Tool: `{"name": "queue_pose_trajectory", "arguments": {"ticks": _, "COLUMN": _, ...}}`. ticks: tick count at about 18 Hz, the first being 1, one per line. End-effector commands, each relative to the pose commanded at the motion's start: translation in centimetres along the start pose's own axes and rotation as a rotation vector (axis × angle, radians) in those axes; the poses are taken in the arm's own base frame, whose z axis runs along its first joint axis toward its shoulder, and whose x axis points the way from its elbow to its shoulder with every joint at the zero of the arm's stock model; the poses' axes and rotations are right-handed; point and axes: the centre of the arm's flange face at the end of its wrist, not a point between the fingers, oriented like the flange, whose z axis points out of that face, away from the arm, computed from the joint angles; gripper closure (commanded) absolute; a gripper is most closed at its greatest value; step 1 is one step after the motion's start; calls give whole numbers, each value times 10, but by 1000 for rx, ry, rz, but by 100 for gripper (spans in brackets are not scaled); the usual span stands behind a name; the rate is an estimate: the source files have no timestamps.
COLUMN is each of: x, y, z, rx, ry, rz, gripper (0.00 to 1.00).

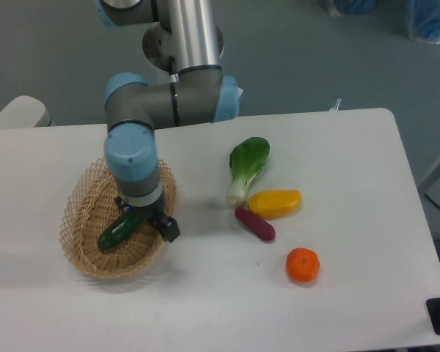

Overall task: Pick up the cucumber from the basket
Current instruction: 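Lower the gripper onto the green cucumber and close on it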

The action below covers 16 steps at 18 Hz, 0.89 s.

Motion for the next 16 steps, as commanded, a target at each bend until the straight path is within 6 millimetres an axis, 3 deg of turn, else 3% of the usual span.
{"name": "queue_pose_trajectory", "arguments": {"ticks": 6, "x": 19, "y": -6, "z": 26, "rx": 7, "ry": -12, "rz": -11, "gripper": 0}}
{"name": "queue_pose_trajectory", "arguments": {"ticks": 13, "x": 25, "y": -10, "z": 38, "rx": -4, "ry": -8, "rz": -29, "gripper": 0}}
{"name": "queue_pose_trajectory", "arguments": {"ticks": 14, "x": 24, "y": -9, "z": 39, "rx": -4, "ry": -6, "rz": -32, "gripper": 6}}
{"name": "queue_pose_trajectory", "arguments": {"ticks": 16, "x": 24, "y": -10, "z": 39, "rx": -3, "ry": -5, "rz": -35, "gripper": 36}}
